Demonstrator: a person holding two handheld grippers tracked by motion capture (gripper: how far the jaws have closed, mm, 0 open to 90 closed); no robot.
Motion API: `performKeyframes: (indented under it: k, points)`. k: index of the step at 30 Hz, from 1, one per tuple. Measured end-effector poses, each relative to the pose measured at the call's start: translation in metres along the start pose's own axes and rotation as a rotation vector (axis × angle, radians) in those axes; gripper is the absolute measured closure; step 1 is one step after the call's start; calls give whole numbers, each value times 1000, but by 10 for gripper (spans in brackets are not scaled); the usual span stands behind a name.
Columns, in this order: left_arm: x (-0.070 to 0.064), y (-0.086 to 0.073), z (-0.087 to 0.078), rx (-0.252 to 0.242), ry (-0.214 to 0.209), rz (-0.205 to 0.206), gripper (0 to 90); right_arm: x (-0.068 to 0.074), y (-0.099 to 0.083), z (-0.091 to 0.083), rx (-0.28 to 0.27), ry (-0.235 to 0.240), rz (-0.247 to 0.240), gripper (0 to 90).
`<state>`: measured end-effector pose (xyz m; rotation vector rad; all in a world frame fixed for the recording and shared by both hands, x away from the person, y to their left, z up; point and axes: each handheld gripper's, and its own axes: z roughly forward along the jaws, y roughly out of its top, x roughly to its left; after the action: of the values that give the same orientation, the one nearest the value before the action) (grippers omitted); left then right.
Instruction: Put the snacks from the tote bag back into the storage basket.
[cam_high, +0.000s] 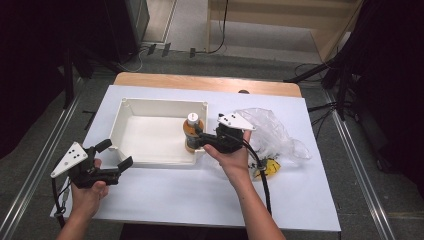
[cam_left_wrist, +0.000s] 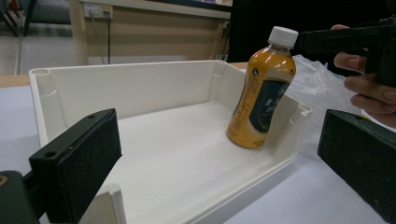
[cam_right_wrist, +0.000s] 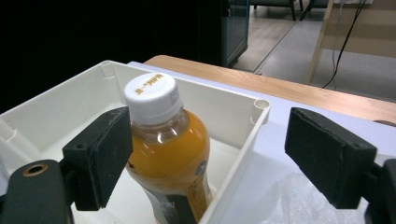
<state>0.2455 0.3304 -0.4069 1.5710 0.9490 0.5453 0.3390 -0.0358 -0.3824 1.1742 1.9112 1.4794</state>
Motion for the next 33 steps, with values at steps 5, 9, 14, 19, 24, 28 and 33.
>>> performKeyframes:
  k: [5, 9, 14, 19, 24, 28, 33]
  points:
    - [0, 0, 0, -4, 4, 2, 0, -6, -2, -5, -5, -8, 2, 160]
    - [0, 0, 0, -2, 4, 1, 0, -11, -2, -10, -6, -18, 4, 161]
    - [0, 0, 0, 3, 6, 2, 0, -17, -4, -15, -6, -31, -2, 164]
    - [0, -1, 1, 5, 4, 1, 0, -23, -6, -22, -5, -44, 4, 165]
    - [-1, -2, 2, 9, 3, 3, 0, -32, -8, -28, -6, -59, 6, 165]
    - [-2, -2, 3, 10, 4, 7, 0, -38, -10, -33, -5, -70, 10, 166]
    - [-2, -3, 4, 11, 5, 6, 0, -44, -13, -38, -7, -85, 16, 166]
